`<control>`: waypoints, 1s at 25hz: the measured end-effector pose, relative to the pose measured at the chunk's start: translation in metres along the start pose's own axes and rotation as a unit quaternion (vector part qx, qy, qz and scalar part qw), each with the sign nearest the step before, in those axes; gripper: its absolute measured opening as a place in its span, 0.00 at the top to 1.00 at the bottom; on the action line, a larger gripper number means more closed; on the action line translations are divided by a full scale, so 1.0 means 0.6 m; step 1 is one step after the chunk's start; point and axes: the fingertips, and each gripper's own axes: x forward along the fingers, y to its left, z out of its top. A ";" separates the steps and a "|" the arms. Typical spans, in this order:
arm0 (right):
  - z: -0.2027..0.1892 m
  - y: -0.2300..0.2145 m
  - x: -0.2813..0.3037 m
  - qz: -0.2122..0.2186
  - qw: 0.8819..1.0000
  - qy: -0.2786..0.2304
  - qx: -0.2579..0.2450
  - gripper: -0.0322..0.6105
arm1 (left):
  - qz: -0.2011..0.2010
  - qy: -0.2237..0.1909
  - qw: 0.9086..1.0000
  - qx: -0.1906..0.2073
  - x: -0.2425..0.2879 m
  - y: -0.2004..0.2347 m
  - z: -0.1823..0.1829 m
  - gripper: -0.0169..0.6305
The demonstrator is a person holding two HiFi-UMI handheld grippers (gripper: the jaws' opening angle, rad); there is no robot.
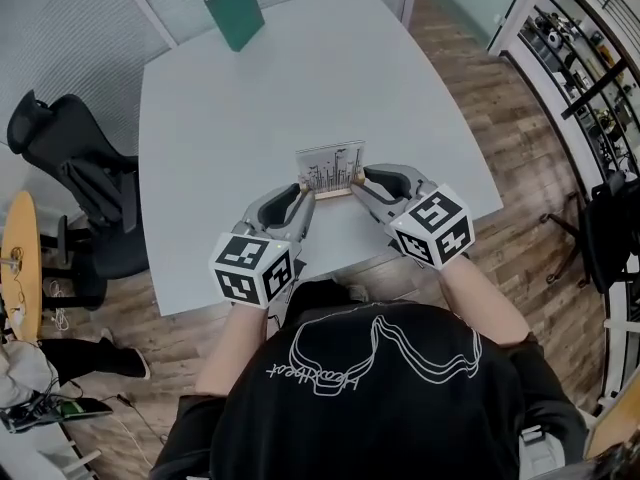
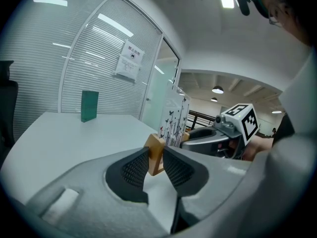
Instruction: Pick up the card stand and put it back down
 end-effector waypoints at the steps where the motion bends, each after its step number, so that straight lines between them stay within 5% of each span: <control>1: -0.001 -0.004 0.005 0.000 1.000 0.000 -0.001 0.78 | 0.000 0.001 1.000 0.000 0.004 0.004 -0.001 0.82; 25: -0.051 -0.133 0.166 0.018 0.999 0.027 -0.018 0.78 | 0.003 0.042 0.998 -0.040 0.155 0.137 -0.053 0.82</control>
